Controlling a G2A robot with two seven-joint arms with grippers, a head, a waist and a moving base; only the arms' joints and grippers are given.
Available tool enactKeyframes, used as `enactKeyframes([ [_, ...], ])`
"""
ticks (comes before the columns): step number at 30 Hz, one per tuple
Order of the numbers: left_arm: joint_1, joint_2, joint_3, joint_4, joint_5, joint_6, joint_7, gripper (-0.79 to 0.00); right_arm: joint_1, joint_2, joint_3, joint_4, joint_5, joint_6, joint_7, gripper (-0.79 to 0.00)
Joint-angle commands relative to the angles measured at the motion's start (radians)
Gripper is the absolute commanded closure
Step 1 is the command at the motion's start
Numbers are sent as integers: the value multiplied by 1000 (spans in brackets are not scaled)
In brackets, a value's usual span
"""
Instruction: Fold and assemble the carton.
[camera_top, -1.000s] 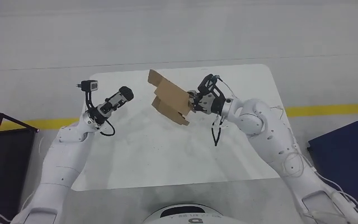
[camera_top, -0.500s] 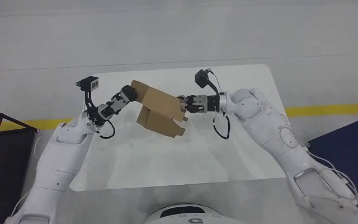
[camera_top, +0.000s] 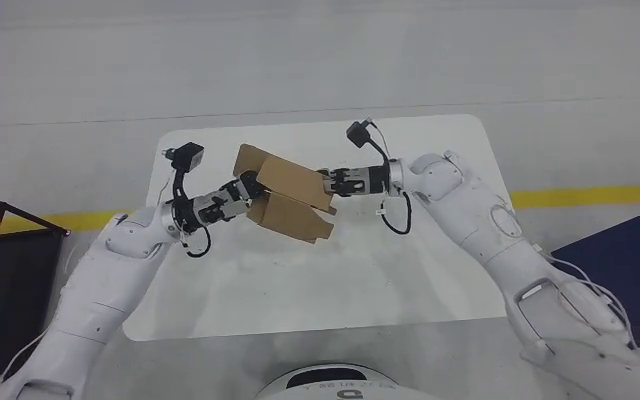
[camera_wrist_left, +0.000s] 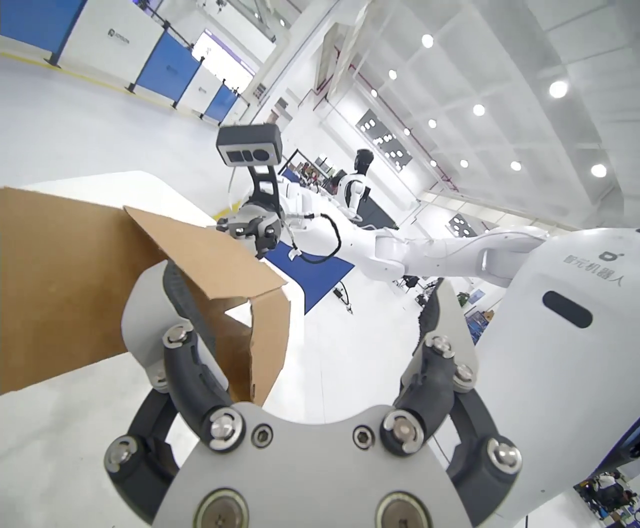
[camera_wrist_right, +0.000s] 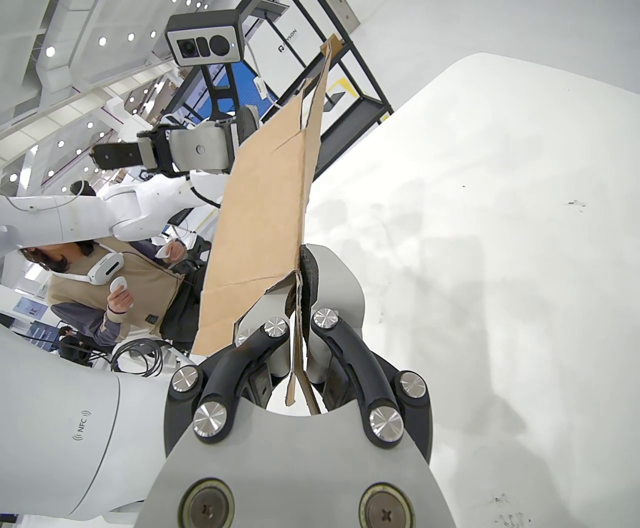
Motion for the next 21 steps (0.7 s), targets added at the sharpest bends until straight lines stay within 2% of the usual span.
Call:
enactKeyframes([
  [1, -11, 9, 34, -5, 1, -4, 4, -785, 8, -5, -8, 17, 16, -7, 11, 0],
  [7, -51, 31, 101, -12, -22, -24, 24, -785, 21, -20, -37, 50, 94, -12, 59, 0],
  [11, -78, 31, 104, 20, -131, -24, 24, -785, 27, -22, -48, 56, 99, -4, 66, 0],
  [21, -78, 31, 104, 20, -131, -24, 24, -785, 27, -22, -48, 56, 99, -4, 66, 0],
])
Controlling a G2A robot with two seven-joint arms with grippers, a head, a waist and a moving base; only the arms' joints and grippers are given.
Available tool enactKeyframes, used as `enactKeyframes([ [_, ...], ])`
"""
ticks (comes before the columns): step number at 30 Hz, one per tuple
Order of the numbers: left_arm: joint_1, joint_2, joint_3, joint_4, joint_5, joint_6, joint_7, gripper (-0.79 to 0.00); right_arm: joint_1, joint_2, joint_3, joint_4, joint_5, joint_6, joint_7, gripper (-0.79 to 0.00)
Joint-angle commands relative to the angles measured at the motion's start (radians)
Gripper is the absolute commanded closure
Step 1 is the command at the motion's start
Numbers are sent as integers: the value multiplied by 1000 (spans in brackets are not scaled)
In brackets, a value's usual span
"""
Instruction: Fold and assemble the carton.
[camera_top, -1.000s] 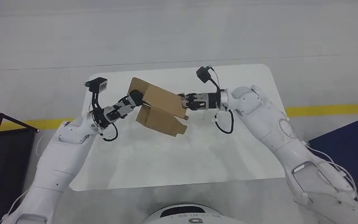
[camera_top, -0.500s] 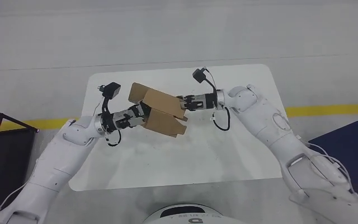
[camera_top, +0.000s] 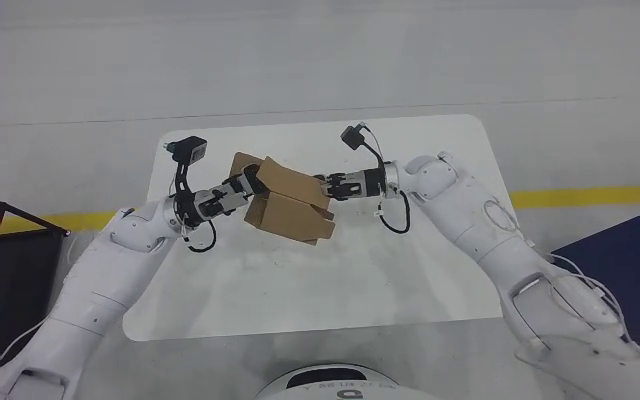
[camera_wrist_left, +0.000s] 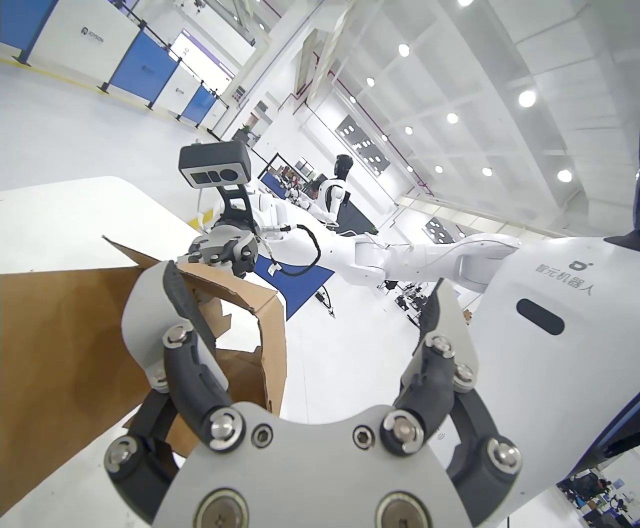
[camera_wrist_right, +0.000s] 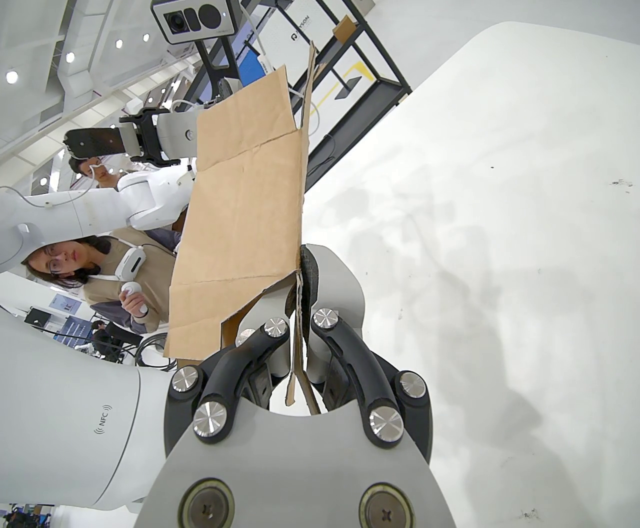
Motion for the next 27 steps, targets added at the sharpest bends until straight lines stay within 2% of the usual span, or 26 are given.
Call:
enactKeyframes([
  [1, 0, 0, 0, 0, 0, 0, 0, -785, 0, 0, 0, 0, 0, 0, 0, 0],
  [7, 14, -3, -17, -28, 49, 28, 47, -785, -7, 0, 2, -8, -7, 12, -18, 0],
  [12, 41, -3, -43, -46, 85, 8, 78, -785, -19, 5, 16, -36, 6, 28, -13, 0],
  [18, 71, 5, -72, -83, 174, 17, 46, -785, -18, 1, 15, -41, 80, 47, 47, 0],
  [27, 100, 23, -104, -132, 183, 28, -28, -785, -9, 1, -8, -53, 175, 98, 98, 0],
])
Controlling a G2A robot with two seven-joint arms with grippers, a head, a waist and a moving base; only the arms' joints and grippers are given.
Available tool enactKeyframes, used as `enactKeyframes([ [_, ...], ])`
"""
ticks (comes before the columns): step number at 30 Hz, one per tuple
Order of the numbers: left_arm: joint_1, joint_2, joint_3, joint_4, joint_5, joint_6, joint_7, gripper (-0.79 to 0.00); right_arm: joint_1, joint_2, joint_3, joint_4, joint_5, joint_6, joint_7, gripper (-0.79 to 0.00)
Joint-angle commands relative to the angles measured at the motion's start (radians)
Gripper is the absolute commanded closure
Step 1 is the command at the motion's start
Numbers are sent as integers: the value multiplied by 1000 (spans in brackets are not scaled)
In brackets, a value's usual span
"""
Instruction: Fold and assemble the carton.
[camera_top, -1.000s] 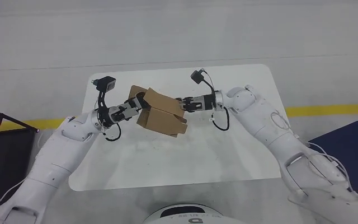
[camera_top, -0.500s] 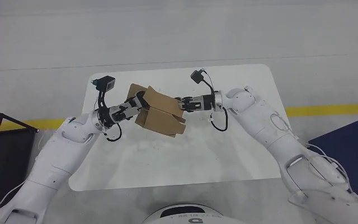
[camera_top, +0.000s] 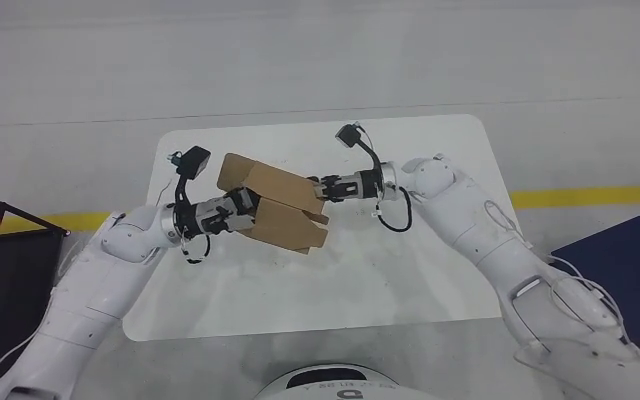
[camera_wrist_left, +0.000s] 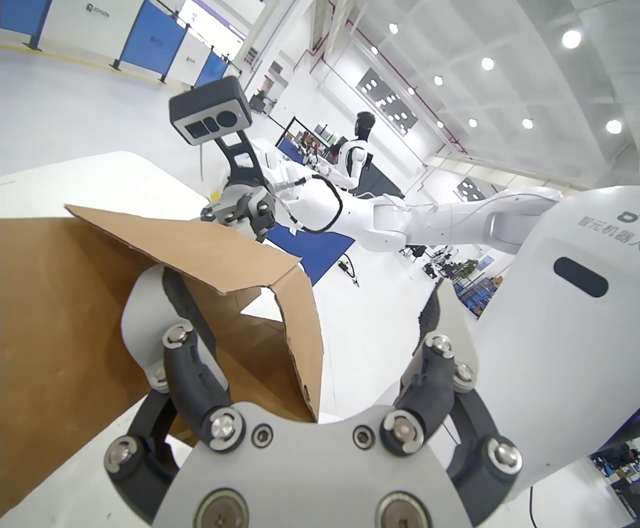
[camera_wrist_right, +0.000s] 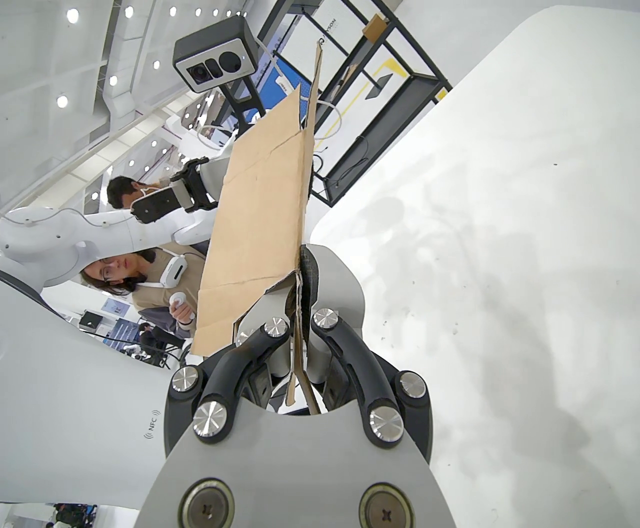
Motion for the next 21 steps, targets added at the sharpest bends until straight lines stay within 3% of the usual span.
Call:
enactKeyframes([
  [1, 2, 5, 5, -24, -1, 12, -11, -785, 2, 0, -5, -1, 11, 8, 8, 0],
  [18, -12, 28, 51, -63, 11, -3, 4, -785, 1, 8, -45, -15, 42, 38, 38, 0],
  [20, -16, 31, 52, -59, 27, -2, 3, -397, 1, 9, -50, -19, 46, 46, 46, 0],
  [21, -18, 32, 53, -56, 36, -1, 2, -354, 1, 10, -52, -22, 47, 49, 49, 0],
])
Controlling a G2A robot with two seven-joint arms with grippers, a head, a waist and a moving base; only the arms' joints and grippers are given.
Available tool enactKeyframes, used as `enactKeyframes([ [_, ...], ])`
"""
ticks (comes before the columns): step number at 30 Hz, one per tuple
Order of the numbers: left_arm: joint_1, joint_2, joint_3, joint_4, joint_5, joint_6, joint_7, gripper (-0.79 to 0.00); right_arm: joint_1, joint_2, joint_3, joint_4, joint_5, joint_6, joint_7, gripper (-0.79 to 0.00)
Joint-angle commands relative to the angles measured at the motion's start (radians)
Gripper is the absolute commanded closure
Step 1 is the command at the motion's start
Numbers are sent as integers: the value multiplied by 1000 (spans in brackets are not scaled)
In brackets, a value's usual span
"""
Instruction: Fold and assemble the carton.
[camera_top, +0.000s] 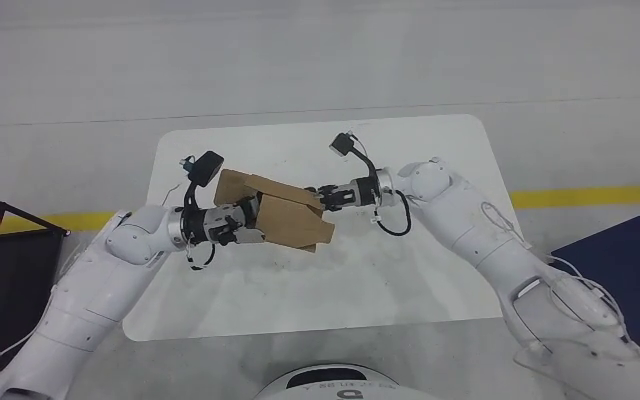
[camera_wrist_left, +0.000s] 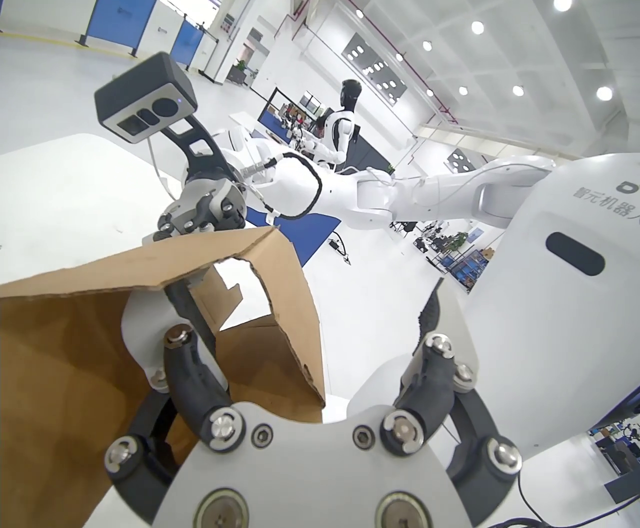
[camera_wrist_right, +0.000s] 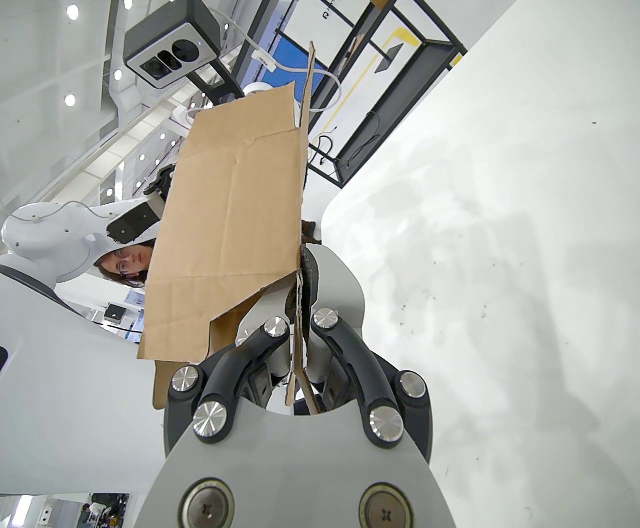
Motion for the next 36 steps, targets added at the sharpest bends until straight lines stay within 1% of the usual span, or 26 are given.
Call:
enactKeyframes([
  [1, -7, 2, 1, 7, 22, 5, -5, -289, 1, 2, -5, -5, 2, 7, 7, 0],
  [3, -10, 3, 3, 11, 28, 2, -2, -237, 3, 4, -9, -8, -1, 12, 12, 0],
  [5, -15, 3, 6, 15, 33, 2, -1, -62, 4, 6, -12, -10, -2, 14, 14, 0],
  [6, -17, 3, 7, 17, 34, 1, -1, 0, 5, 7, -14, -10, -2, 15, 15, 0],
  [13, -24, -2, 12, 32, 22, -7, 17, 0, 7, 12, -32, -23, -10, 15, 15, 0],
  [14, -26, -3, 14, 34, 18, -9, 22, 0, 7, 12, -35, -26, -9, 14, 15, -92],
  [15, -28, -5, 15, 38, 17, -8, 29, 0, 6, 12, -39, -28, -7, 14, 14, -274],
  [16, -29, -7, 17, 39, 10, -12, 39, 0, 5, 12, -44, -31, -7, 14, 14, -379],
  [17, -30, -9, 19, 43, 0, -15, 51, 0, 4, 12, -48, -33, -6, 14, 14, -533],
  [18, -30, -11, 20, 50, -10, -16, 63, 0, 5, 12, -52, -34, -7, 13, 13, -668],
  [19, -28, -13, 21, 59, -17, -17, 79, 0, 5, 13, -55, -34, -8, 11, 11, -751],
  [20, -26, -16, 19, 69, -22, -18, 100, 0, 6, 13, -56, -32, -8, 7, 7, -785],
  [24, -17, -26, 14, 87, -20, -1, 181, 0, -5, 27, -35, -52, 27, -36, -35, -785],
  [27, -14, -34, 1, 107, -31, 25, 251, 0, -28, 49, -9, -76, 57, -72, -72, -785],
  [29, -15, -39, -7, 119, -18, 59, 299, 0, -48, 68, 12, -91, 78, -96, -95, -785],
  [33, -15, -39, -7, 119, -18, 59, 299, 0, -92, 102, 45, -119, 144, -121, -120, -785],
  [36, -15, -39, -7, 119, -18, 59, 299, 0, -128, 124, 66, -129, 229, -121, -120, -785],
])
